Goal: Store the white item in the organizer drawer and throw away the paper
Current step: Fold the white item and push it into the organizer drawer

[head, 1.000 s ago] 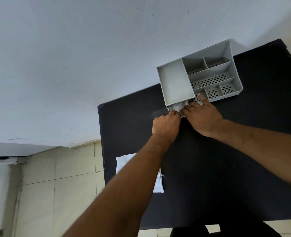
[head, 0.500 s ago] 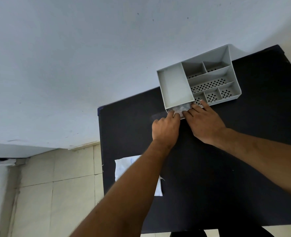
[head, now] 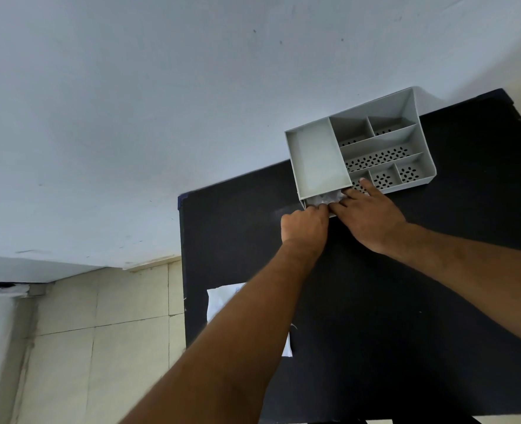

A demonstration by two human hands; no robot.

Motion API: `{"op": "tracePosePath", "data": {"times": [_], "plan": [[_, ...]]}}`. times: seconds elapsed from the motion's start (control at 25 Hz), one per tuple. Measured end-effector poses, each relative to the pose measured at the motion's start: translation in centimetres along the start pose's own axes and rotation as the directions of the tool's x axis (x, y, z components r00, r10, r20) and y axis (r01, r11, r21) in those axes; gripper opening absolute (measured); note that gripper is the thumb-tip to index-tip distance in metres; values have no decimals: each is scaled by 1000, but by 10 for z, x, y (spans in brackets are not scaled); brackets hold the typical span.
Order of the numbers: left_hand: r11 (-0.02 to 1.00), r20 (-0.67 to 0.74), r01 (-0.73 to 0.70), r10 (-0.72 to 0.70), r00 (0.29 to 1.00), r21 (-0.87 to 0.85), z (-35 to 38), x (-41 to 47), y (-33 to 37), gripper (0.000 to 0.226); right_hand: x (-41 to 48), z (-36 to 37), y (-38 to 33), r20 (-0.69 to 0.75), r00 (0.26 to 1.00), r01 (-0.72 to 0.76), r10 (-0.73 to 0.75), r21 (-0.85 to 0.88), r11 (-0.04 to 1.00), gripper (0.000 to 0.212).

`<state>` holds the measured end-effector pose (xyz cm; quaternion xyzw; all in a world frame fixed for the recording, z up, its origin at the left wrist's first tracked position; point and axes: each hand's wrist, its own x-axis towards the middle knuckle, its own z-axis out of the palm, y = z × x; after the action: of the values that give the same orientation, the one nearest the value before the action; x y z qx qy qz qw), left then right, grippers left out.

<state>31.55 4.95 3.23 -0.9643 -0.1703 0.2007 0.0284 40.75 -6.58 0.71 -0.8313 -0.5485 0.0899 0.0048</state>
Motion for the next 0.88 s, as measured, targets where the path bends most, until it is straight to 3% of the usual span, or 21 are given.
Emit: {"op": "tracePosePath", "data": {"times": [0.08, 0.2, 0.4, 0.52, 0.8, 0.88], "plan": [[997, -153, -39, 47, 987, 60, 5, -7, -6, 31, -1, -1, 1, -99, 995, -14, 22, 78, 997, 47], [998, -293, -27, 45, 955, 63, 12, -13, -15, 29, -2, 0, 4, -178, 983, -36, 43, 42, 998, 29], [992, -196, -115, 104, 975, -46, 5, 4, -25, 33, 2, -6, 6, -157, 984, -82, 89, 48, 995, 31], [990, -134, -138, 132, 982, -37, -1, 11, -26, 40, 9, -12, 9, -144, 984, -97, 107, 76, 992, 22], [982, -272, -124, 82, 959, -140, -3, 14, -27, 27, 18, -17, 21, -147, 982, -86, 119, 217, 972, 16], [983, -287, -123, 79, 955, -138, -3, 16, -27, 33, 18, -21, 21, -189, 972, -85, 141, 279, 957, 15]]}}
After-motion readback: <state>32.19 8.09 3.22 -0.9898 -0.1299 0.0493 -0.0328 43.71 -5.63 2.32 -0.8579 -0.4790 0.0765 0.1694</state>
